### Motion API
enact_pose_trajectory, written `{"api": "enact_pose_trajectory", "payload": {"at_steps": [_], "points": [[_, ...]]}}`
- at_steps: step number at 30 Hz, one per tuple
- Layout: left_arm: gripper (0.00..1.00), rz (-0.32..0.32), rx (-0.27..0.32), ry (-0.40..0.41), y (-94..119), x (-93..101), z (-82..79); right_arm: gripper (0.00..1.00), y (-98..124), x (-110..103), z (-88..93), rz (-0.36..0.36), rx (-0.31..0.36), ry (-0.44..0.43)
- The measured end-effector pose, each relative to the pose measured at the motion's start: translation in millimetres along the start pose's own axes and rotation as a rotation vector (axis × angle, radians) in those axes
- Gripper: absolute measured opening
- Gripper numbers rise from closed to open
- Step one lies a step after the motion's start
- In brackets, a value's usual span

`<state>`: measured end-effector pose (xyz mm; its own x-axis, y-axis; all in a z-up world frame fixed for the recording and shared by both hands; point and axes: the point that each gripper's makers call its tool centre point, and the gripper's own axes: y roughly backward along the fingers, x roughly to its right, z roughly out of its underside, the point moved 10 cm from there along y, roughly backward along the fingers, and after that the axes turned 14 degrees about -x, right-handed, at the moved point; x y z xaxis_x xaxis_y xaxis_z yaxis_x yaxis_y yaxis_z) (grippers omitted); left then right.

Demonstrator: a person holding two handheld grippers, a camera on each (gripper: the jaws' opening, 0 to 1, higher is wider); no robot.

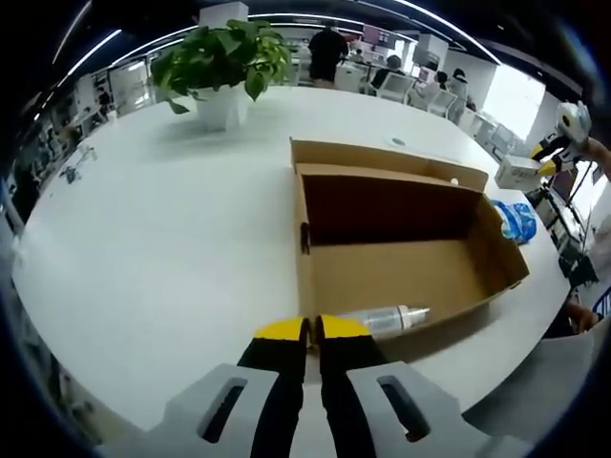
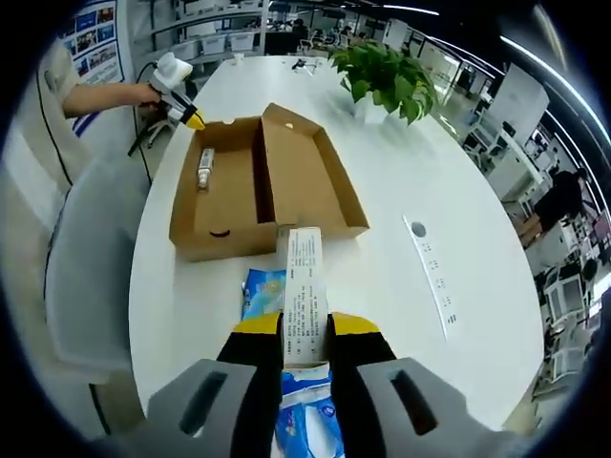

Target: Operate the shoe box by opening the lid, removing the specified soft item, and placing it in the target area until the item is outside and the box remains undamaged.

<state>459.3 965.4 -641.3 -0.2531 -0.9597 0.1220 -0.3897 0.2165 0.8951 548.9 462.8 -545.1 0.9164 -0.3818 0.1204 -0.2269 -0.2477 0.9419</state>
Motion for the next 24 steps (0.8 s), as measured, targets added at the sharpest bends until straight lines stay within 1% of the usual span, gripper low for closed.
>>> {"api": "enact_pose_trajectory", "payload": {"at_steps": [14, 24], "points": [[0.01, -0.005, -0.014, 0.0, -1, -0.5, -1.4, 0.15, -7, 22, 41.7, 0.018, -0.072, -0.028], [0.01, -0.016, -0.028, -0.008, -1, 0.9, -2.8, 0.15, -12, 31, 60.3, 0.035, -0.102, -0.048]]}}
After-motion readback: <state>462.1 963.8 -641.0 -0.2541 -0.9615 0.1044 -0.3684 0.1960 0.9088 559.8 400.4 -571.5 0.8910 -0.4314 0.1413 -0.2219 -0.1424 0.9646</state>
